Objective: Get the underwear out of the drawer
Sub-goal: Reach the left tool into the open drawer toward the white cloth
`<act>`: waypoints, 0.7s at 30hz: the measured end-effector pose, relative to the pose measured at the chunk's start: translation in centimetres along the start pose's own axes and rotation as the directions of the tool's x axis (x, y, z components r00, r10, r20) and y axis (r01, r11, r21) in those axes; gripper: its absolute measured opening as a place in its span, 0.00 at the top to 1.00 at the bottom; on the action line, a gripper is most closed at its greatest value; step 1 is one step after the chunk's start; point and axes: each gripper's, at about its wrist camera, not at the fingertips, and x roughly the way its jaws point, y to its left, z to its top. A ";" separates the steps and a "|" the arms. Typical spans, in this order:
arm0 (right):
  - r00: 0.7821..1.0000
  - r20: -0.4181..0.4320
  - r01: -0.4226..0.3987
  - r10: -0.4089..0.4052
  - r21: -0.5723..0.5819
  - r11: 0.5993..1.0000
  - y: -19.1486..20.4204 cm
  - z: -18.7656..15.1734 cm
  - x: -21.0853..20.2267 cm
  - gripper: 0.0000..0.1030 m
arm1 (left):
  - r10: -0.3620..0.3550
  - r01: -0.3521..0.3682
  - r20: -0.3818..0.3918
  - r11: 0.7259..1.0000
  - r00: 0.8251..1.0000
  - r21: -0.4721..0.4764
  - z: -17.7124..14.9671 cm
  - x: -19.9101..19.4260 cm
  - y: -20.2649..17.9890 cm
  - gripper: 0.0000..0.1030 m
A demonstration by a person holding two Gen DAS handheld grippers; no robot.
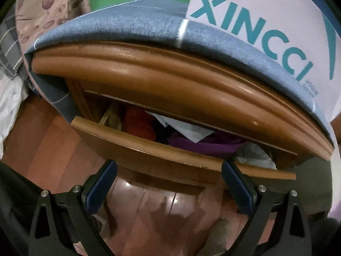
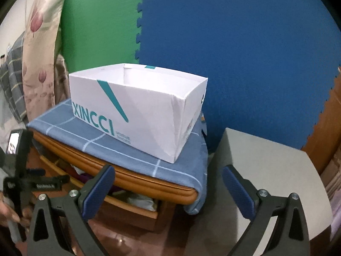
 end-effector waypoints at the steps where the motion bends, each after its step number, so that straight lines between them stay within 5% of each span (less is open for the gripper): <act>1: 1.000 -0.004 0.007 -0.006 0.005 1.000 -0.3 -0.4 0.3 0.00 | 0.003 -0.003 -0.003 1.000 1.000 -0.013 0.0 0.4 0.1 0.06; 10: 0.999 -0.024 -0.026 0.028 0.092 0.995 -1.7 -1.0 1.0 0.00 | -0.035 0.028 -0.026 0.978 0.999 -0.209 -0.1 3.2 1.3 0.06; 21: 0.998 -0.025 -0.061 0.064 0.127 0.990 -2.1 -1.2 0.9 0.00 | -0.020 0.012 -0.025 0.953 0.999 -0.303 -0.2 5.5 2.5 0.07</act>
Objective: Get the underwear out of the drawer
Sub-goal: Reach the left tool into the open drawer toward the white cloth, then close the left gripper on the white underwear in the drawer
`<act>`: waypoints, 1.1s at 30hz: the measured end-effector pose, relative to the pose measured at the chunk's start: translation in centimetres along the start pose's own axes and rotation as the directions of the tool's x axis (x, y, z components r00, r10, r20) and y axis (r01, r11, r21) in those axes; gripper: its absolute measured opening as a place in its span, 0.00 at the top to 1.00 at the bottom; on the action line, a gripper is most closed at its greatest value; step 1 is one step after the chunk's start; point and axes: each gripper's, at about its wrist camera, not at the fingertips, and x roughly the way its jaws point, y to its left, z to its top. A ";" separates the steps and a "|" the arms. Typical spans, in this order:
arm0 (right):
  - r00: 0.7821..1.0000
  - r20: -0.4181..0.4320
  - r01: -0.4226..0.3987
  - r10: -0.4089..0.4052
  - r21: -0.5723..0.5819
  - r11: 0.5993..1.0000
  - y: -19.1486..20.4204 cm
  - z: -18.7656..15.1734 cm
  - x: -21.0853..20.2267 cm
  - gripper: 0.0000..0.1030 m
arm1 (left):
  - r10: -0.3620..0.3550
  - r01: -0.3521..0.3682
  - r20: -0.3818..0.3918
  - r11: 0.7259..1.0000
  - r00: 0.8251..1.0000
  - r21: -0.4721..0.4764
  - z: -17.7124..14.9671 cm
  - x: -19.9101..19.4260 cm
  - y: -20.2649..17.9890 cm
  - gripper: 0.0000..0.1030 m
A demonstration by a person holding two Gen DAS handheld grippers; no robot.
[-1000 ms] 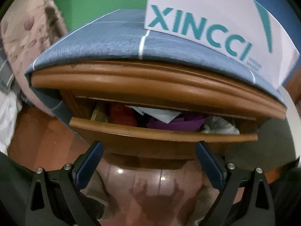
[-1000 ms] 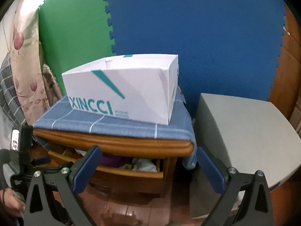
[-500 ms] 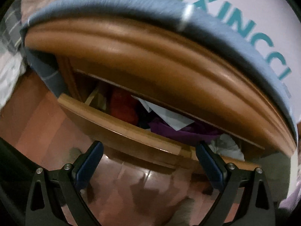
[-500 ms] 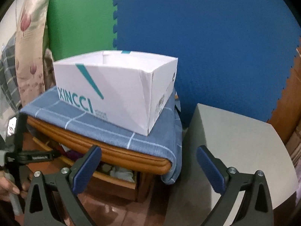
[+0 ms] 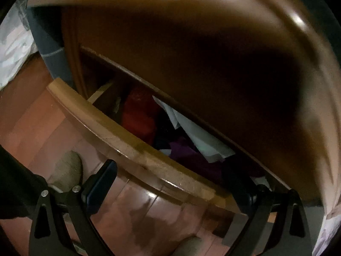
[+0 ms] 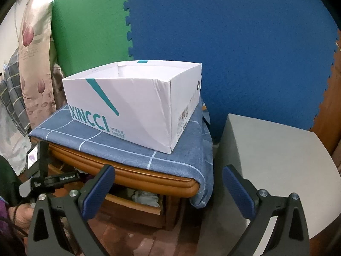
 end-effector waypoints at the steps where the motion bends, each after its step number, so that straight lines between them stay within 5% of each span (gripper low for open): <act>1: 1.000 -0.001 -0.005 0.005 0.007 1.000 -0.1 0.0 0.0 0.00 | -0.005 0.005 0.010 1.000 1.000 -0.019 -0.1 0.1 0.2 0.07; 6: 1.000 -0.005 -0.017 0.017 0.037 0.999 -0.6 0.0 0.0 0.00 | -0.049 0.052 0.022 0.990 0.999 -0.134 -0.1 1.0 1.8 0.06; 17: 1.000 -0.014 -0.022 0.022 0.037 0.999 -0.4 -0.1 0.3 0.00 | -0.014 0.024 0.039 0.964 0.999 -0.266 -0.7 1.2 3.4 0.00; 21: 1.000 -0.020 -0.023 0.024 0.038 0.999 -0.4 -0.2 0.4 0.00 | -0.139 0.123 -0.016 0.916 0.990 -0.382 -0.4 2.6 6.1 0.00; 23: 0.999 -0.023 -0.026 0.027 0.041 0.999 -0.4 -0.3 0.4 0.00 | -0.097 0.080 -0.031 0.933 0.995 -0.350 0.1 2.2 5.9 0.00; 33: 0.998 -0.043 -0.036 0.038 0.047 0.998 -0.5 -0.4 0.8 0.00 | -0.105 0.066 -0.113 0.950 0.988 -0.306 -0.5 2.8 5.4 0.00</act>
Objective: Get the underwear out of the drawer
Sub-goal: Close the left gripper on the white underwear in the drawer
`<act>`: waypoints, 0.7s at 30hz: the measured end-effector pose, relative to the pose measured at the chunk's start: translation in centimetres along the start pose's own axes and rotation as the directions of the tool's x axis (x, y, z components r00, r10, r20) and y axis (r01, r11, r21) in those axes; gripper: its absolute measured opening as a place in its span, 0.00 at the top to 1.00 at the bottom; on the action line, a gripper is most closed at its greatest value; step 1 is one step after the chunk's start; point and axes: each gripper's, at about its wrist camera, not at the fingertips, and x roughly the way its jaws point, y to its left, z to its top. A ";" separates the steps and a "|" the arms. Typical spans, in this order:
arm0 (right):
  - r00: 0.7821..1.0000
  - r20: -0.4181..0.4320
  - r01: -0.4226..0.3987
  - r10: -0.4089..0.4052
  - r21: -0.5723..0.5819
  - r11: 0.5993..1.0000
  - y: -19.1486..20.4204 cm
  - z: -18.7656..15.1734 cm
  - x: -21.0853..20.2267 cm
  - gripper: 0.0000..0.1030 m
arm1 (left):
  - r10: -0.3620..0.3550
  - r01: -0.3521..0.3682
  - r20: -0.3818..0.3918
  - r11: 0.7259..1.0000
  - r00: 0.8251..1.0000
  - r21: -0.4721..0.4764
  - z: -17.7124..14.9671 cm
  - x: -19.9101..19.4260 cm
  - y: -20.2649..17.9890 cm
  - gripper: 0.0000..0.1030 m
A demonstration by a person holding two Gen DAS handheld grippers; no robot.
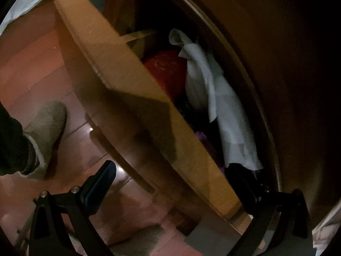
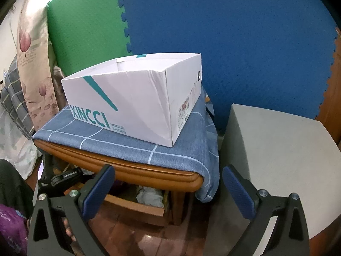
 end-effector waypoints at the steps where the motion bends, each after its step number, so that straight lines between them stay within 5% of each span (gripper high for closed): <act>1: 1.000 -0.001 0.000 0.000 0.001 1.000 0.0 0.0 0.0 0.00 | 0.004 -0.004 -0.008 1.000 1.000 0.008 -0.2 -0.1 0.3 0.00; 21: 1.000 -0.021 -0.003 0.003 0.016 1.000 -0.4 -0.1 0.2 0.00 | 0.084 -0.055 -0.189 0.987 0.978 0.154 -1.5 -1.6 2.1 0.00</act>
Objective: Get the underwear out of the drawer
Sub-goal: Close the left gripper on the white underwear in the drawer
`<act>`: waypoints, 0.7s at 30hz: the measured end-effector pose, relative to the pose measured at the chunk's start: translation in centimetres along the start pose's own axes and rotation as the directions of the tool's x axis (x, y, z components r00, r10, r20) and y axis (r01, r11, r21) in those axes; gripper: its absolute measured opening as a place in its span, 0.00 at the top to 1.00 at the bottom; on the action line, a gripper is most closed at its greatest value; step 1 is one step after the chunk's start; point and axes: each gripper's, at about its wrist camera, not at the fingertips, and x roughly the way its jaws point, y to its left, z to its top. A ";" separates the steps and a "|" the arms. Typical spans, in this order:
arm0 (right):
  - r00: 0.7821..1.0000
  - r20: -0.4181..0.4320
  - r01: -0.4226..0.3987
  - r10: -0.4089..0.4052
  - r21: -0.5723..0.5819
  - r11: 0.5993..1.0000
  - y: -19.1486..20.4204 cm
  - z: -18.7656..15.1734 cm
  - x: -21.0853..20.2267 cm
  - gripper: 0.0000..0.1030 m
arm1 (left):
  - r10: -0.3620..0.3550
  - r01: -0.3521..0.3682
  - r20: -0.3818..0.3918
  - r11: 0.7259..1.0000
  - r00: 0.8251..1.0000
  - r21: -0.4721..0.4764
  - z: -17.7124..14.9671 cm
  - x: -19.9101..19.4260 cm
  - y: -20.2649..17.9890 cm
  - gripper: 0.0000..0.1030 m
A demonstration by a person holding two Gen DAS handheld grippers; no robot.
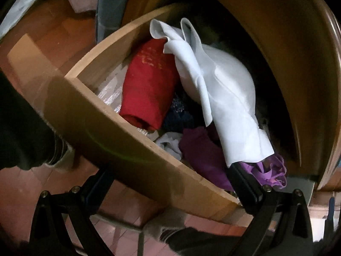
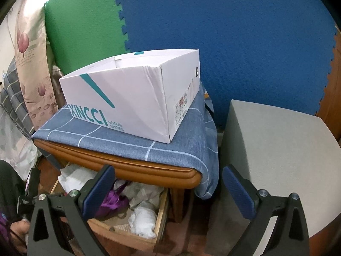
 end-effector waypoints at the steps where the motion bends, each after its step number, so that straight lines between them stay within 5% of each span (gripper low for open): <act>1: 1.000 -0.001 0.000 0.000 0.001 1.000 0.0 0.0 0.0 0.00 | 0.004 -0.004 -0.016 1.000 1.000 0.003 0.0 -0.2 0.0 0.00; 15: 1.000 -0.005 -0.002 0.002 -0.009 1.000 0.2 -0.1 0.0 0.00 | 0.066 -0.060 -0.200 0.998 0.978 0.036 -0.6 0.4 0.2 0.00; 21: 1.000 -0.005 -0.002 0.002 -0.008 1.000 0.3 -0.2 -0.1 0.00 | 0.062 -0.063 -0.210 0.998 0.976 0.003 0.8 1.9 -0.9 0.00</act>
